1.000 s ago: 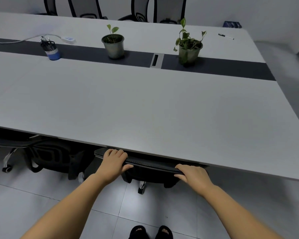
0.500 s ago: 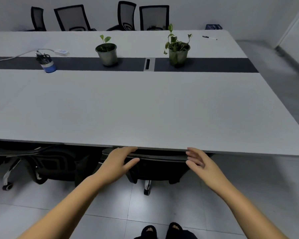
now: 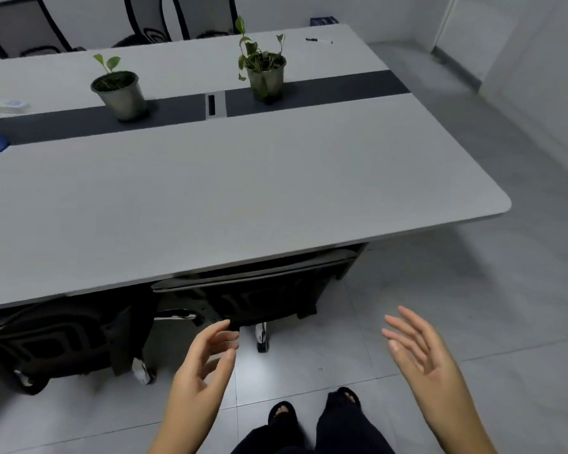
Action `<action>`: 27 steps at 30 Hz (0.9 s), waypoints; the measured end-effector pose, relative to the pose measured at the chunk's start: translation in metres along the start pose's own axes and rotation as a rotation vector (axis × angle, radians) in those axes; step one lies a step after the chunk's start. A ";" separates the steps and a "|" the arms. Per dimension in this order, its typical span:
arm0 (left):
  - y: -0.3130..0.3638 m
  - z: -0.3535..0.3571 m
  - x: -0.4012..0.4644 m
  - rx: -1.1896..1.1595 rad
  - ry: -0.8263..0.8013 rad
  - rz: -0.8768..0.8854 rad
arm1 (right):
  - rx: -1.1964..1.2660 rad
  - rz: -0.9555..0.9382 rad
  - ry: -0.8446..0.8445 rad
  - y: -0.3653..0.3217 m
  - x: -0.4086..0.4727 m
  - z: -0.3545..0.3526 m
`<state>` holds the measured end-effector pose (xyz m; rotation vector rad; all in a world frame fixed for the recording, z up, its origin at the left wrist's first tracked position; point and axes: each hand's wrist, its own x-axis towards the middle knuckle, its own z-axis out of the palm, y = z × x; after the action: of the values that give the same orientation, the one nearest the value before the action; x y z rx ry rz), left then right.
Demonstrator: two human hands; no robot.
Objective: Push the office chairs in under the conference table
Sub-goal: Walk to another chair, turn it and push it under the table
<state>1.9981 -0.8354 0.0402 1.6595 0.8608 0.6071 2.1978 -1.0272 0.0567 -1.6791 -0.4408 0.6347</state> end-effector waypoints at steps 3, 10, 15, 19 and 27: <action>0.008 0.017 -0.002 -0.019 -0.039 0.025 | 0.031 0.024 0.057 0.009 -0.018 -0.003; 0.023 0.080 -0.009 0.030 -0.226 0.089 | 0.022 0.035 0.199 0.020 -0.043 -0.050; 0.044 0.148 -0.016 0.027 -0.354 0.136 | 0.018 0.049 0.321 0.030 -0.063 -0.116; 0.067 0.231 -0.036 0.011 -0.437 0.158 | 0.013 0.051 0.424 0.042 -0.085 -0.197; 0.095 0.372 -0.072 0.022 -0.574 0.204 | 0.036 0.044 0.581 0.071 -0.109 -0.330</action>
<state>2.2612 -1.1242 0.0410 1.8215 0.2857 0.2281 2.3163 -1.3612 0.0461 -1.7491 0.0244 0.1624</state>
